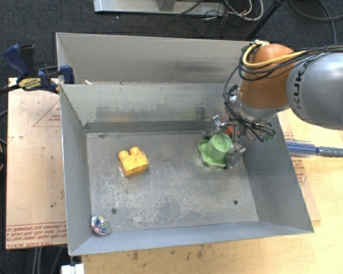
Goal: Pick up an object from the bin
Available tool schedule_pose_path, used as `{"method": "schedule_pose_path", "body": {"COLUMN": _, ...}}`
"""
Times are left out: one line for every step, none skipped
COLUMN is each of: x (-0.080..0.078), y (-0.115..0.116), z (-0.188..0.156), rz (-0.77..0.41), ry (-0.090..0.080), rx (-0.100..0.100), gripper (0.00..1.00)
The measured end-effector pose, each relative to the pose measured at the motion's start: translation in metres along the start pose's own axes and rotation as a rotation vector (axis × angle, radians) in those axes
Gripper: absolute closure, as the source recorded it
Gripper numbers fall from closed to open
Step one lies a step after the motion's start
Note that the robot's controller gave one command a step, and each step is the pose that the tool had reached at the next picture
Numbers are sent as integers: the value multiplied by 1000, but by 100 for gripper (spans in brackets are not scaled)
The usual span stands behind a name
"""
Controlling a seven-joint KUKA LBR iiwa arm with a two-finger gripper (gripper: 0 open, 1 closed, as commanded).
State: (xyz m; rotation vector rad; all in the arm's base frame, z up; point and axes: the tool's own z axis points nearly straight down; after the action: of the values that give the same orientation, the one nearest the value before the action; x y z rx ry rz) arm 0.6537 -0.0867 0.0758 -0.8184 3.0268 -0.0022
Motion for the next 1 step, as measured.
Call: {"method": "schedule_pose_path", "body": {"x": -14, "y": 34, "z": -88, "rz": -430, "ry": -3, "rx": 0, "gripper": 100}}
